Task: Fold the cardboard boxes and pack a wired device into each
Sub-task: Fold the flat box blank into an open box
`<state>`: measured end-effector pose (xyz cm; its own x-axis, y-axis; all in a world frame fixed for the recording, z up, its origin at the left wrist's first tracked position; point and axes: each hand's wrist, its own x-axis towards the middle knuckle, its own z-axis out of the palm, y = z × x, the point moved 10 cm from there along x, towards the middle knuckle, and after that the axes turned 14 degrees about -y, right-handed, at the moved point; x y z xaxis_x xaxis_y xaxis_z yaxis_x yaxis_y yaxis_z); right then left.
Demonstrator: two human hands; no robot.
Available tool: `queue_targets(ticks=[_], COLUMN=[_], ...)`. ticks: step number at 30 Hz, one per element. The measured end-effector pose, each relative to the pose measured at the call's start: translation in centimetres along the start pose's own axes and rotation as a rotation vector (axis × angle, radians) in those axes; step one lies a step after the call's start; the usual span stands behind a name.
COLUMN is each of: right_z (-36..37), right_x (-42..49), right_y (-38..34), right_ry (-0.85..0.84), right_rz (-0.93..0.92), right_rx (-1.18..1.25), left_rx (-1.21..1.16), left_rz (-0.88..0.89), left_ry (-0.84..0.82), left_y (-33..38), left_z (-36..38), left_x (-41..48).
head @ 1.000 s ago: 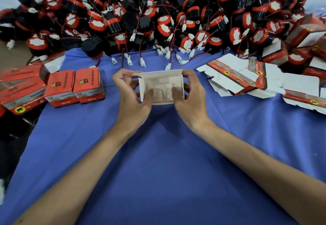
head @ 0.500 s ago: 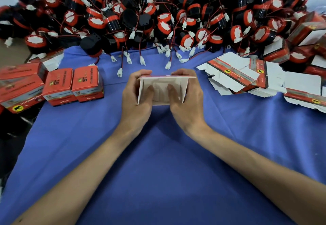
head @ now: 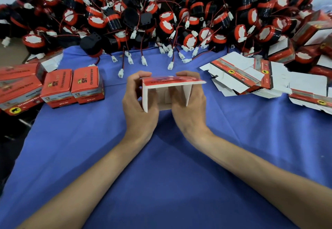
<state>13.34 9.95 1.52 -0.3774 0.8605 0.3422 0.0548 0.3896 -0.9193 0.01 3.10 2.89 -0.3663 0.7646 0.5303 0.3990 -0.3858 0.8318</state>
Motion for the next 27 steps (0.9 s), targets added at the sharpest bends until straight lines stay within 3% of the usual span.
queue_targets(ticks=[5,9,14,20,27], right_z=[0.6,2.0,2.6,2.0,1.6], right_x=[-0.8,-0.3,0.3,1.4,2.1], right_y=[-1.2,-1.4,1.3,4.6,4.9], right_ry=[-0.006,-0.166,-0.266,-0.259,-0.277], right_rz=[-0.083,-0.088,0.101,0.370,0.340], right_rx=[-0.030,-0.066,0.006,0.262,0.214], left_rx=[-0.145,-0.187,-0.079,-0.036,-0.190], left_rz=[-0.091,-0.197,-0.337,-0.340,-0.502], left_ry=[0.110,0.168,0.059,0.056,-0.037], left_y=[-1.0,-2.6,-5.2,-5.6,-7.9], left_z=[-0.4,-1.4,-1.8,-2.1,-1.6], left_x=[-0.5,-0.3,0.6,1.0,1.2])
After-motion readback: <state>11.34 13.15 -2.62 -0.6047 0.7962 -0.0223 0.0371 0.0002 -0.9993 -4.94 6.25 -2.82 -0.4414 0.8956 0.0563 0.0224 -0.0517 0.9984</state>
